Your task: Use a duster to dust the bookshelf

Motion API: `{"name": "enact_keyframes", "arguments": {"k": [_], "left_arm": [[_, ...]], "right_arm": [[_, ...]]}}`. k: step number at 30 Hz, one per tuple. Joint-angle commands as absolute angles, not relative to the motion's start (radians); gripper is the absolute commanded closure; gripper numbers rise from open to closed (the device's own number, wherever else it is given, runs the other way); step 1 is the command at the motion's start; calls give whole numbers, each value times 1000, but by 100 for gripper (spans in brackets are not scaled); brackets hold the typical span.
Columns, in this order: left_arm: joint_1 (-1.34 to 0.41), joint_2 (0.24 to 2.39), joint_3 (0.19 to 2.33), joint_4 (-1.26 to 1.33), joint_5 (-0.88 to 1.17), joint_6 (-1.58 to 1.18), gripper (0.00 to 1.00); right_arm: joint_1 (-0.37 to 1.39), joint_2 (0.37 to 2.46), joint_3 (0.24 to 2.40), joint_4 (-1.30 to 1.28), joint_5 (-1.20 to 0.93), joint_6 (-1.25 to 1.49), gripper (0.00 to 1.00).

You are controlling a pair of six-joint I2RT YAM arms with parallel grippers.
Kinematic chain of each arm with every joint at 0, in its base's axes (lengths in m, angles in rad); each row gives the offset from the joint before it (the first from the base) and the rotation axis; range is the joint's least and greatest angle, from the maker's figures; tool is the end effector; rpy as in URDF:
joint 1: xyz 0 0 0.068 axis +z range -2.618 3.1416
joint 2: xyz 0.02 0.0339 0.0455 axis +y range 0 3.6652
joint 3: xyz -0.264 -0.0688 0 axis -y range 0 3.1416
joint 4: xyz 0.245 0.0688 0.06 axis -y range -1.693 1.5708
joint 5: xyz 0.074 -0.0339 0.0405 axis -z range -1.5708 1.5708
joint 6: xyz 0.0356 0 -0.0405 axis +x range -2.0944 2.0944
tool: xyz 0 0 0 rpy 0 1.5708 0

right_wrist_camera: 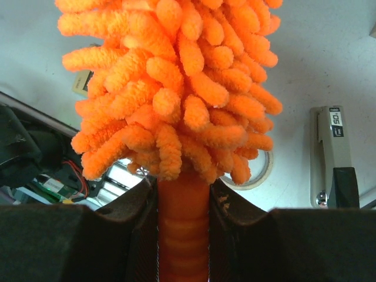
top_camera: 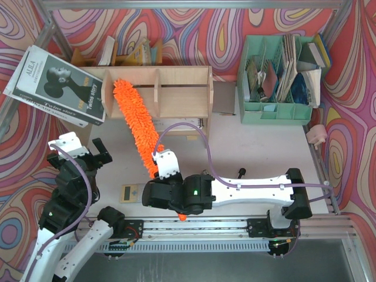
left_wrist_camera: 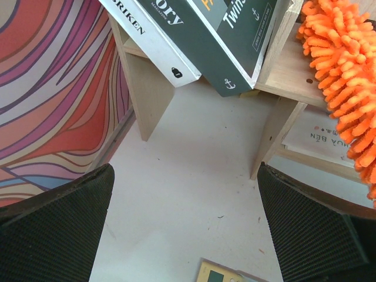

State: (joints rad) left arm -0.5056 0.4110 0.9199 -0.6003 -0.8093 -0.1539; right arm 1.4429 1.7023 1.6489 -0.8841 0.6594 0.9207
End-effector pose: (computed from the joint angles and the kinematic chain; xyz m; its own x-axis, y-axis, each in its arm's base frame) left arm 0.0657 -0.0069 0.3817 -0.0335 -0.1024 -0.9942 -0.3051 0.9483 -0.0874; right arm 0.0679 0.3572 0.3397 -0.6494 -0.1174 -0.7513 -0.3646 0.9151 0.1722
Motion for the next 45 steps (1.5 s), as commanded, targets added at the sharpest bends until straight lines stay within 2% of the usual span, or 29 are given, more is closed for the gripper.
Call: {"name": "enact_keyframes", "arguments": {"k": [1, 7, 19, 28, 40, 45], "left_arm": [[-501, 405, 917, -601, -820, -161, 1], [-501, 401, 917, -601, -818, -164, 1], [-501, 400, 918, -604, -811, -166, 2], [-501, 398, 918, -602, -811, -167, 1], [-501, 407, 919, -604, -813, -165, 2], [-501, 408, 916, -603, -814, -165, 1]], "right_arm": [[1467, 1704, 1714, -811, 690, 858, 100], [1492, 1787, 1807, -870, 713, 854, 100], [1493, 1653, 1701, -982, 863, 1061, 100], [1492, 1703, 1711, -853, 765, 903, 100], [1492, 1757, 1715, -931, 718, 930, 100], [1496, 1727, 1713, -861, 712, 871, 100]]}}
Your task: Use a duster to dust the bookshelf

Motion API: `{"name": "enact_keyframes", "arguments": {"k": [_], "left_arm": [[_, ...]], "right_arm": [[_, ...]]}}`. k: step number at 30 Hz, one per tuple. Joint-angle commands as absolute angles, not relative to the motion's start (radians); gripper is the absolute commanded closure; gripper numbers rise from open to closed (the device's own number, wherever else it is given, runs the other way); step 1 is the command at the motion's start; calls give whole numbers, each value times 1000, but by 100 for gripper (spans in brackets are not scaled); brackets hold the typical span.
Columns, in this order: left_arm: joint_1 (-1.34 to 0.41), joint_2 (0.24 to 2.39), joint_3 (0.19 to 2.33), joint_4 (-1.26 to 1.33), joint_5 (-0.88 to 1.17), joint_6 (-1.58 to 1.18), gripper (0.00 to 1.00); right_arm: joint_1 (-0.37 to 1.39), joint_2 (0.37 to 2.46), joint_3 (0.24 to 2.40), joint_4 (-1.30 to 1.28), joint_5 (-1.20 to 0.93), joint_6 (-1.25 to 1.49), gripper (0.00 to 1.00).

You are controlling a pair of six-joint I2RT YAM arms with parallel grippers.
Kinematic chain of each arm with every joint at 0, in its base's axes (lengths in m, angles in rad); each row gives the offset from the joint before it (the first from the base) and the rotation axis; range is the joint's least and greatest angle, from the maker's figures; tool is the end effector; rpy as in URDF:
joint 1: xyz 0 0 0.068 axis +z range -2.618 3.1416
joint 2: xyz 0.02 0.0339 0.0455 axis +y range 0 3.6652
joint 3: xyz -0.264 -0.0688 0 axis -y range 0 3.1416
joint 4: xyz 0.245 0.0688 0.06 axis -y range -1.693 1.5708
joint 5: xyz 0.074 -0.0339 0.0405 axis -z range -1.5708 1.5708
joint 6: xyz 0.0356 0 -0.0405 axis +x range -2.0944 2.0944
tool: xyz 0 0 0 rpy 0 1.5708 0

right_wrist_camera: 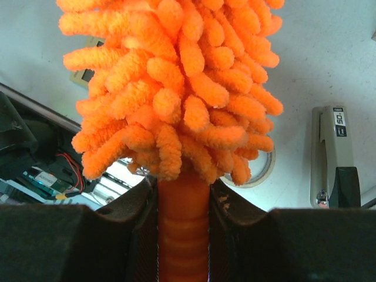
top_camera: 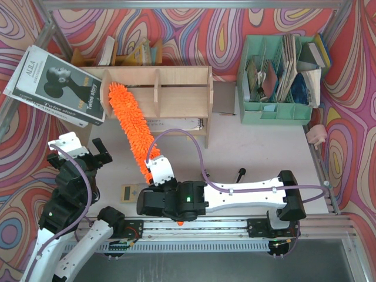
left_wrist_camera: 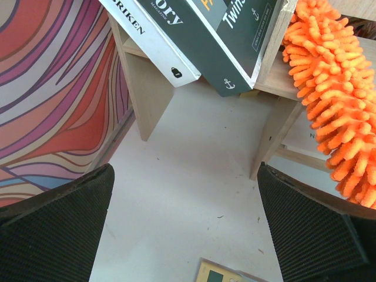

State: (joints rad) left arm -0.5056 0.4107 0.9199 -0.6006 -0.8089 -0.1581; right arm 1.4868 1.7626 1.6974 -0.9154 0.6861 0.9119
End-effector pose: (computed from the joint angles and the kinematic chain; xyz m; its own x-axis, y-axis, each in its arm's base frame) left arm 0.0657 -0.0069 0.3817 -0.0323 -0.1064 -0.9938 -0.3049 0.9480 -0.0916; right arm 0.0540 0.3720 0.3322 -0.6289 -0.1778 -0.7569 -0.3988 0.9094 0.1178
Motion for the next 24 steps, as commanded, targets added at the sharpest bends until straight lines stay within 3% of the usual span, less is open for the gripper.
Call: {"name": "enact_keyframes", "arguments": {"k": [1, 8, 18, 24], "left_arm": [[-501, 409, 917, -602, -814, -164, 1], [-500, 410, 917, -602, -816, -165, 2], [-501, 407, 917, -603, -816, -166, 1], [-501, 410, 916, -602, -817, -166, 1]], "right_arm": [[1499, 1720, 1707, -835, 698, 850, 100], [1508, 1760, 1747, -961, 708, 918, 100], [1508, 1648, 1667, -1109, 852, 1128, 100], [1508, 1676, 1687, -942, 790, 946, 100]]}}
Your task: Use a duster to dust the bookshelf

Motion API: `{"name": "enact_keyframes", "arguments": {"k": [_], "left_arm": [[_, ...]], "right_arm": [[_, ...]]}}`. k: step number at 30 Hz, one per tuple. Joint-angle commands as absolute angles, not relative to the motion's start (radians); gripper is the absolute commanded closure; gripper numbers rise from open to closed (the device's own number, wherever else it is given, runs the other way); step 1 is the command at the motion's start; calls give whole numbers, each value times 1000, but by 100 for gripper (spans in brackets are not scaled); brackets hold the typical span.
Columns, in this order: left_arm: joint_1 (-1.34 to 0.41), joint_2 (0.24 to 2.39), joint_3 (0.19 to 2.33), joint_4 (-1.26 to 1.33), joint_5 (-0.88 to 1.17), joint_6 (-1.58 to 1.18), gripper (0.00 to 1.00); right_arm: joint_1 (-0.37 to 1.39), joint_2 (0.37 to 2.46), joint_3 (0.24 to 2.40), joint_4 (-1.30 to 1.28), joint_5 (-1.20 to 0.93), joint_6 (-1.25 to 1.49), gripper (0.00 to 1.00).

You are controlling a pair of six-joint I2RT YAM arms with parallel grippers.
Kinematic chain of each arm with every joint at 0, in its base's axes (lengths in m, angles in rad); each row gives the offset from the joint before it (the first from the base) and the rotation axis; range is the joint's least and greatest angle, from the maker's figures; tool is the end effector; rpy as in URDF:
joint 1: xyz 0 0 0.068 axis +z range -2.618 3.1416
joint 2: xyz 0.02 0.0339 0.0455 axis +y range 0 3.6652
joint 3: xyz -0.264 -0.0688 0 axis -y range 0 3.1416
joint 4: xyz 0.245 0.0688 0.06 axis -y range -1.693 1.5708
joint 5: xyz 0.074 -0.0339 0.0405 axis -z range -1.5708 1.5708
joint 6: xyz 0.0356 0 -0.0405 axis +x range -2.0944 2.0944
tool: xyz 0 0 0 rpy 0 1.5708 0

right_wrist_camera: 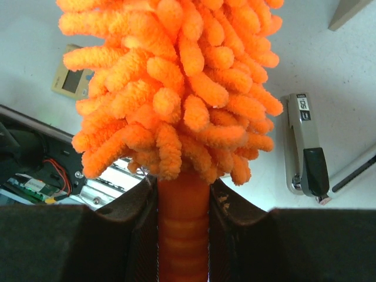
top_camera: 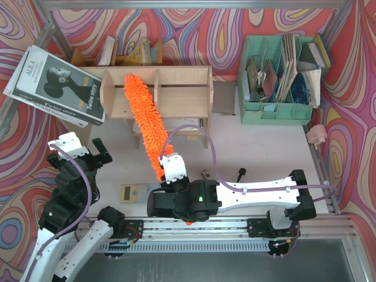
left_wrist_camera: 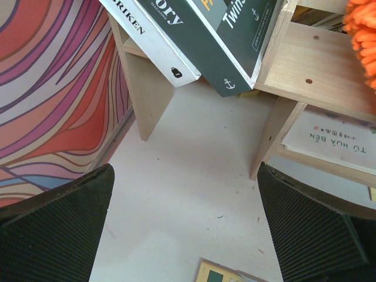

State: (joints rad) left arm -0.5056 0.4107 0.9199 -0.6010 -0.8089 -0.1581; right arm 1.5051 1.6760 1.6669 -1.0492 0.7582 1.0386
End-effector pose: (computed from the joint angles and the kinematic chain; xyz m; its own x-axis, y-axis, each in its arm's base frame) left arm 0.0657 -0.0069 0.3817 -0.0326 -0.1062 -0.9938 -0.3049 0.9480 -0.0913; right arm 0.0469 0.3399 0.3468 -0.6343 -0.1103 -0.7652 -0.3071 0.9443 0.1184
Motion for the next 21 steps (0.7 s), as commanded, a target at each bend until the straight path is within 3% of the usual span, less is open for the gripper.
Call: {"name": "enact_keyframes", "arguments": {"k": [1, 9, 21], "left_arm": [[-501, 411, 917, -603, -818, -165, 2], [-501, 408, 917, -602, -824, -166, 1], [-501, 412, 916, -602, -819, -165, 2]], "right_arm": [[1508, 1684, 1694, -922, 778, 910, 100], [1508, 1743, 1729, -849, 701, 799, 100], [1505, 1691, 1703, -1105, 863, 1105, 100]]}}
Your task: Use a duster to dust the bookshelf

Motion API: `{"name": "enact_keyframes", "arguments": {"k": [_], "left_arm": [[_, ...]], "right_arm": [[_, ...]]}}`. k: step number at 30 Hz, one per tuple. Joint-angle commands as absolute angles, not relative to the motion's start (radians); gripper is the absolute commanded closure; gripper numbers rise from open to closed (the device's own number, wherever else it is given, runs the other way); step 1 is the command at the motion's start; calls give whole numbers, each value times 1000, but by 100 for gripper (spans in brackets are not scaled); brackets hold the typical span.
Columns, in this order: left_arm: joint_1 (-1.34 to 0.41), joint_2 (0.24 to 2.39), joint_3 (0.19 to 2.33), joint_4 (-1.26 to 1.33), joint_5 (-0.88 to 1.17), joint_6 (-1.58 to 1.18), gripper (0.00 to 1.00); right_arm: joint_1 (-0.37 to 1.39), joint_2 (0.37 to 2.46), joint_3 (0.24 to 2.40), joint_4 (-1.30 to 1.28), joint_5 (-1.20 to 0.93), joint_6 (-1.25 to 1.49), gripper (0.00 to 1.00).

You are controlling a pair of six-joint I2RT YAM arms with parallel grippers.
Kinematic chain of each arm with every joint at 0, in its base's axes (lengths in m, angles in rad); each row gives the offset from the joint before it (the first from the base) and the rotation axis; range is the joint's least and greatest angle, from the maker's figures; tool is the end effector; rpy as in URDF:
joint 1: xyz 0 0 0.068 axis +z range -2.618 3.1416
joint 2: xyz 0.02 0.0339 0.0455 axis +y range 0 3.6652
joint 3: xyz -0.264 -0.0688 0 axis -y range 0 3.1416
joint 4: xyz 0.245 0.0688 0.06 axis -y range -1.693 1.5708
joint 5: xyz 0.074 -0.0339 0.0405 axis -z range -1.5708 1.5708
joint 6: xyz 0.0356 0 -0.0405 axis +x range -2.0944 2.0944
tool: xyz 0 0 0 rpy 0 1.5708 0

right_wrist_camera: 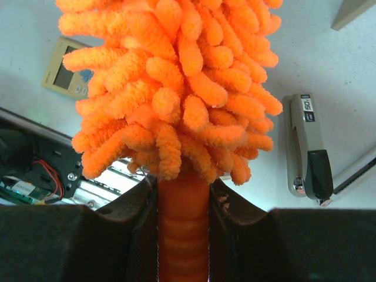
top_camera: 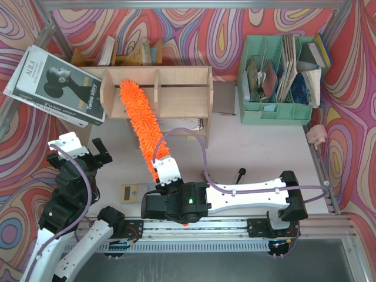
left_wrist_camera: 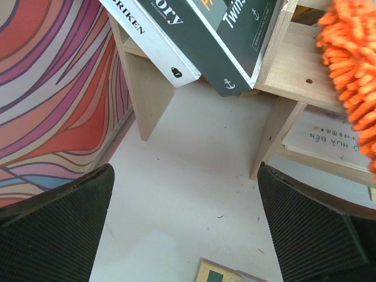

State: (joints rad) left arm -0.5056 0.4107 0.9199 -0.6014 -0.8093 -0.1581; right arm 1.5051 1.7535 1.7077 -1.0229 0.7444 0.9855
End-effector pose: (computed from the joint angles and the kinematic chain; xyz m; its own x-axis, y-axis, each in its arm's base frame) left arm 0.0656 -0.0069 0.3816 -0.0329 -0.1060 -0.9938 -0.3053 0.9479 -0.0910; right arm 0.0479 0.3613 0.3340 -0.6257 -0.1718 -0.7609 -0.3457 0.9355 0.0731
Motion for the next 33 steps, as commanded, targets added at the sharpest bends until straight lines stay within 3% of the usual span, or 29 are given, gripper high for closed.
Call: {"name": "enact_keyframes", "arguments": {"k": [1, 15, 33], "left_arm": [[-501, 410, 917, -601, -819, -164, 2], [-501, 412, 917, -603, -816, -164, 2], [-501, 406, 917, -603, -814, -165, 1]], "right_arm": [[1505, 1684, 1701, -1111, 870, 1115, 100], [1505, 1661, 1681, -813, 780, 851, 100], [1451, 1715, 1687, -872, 707, 904, 100]]}}
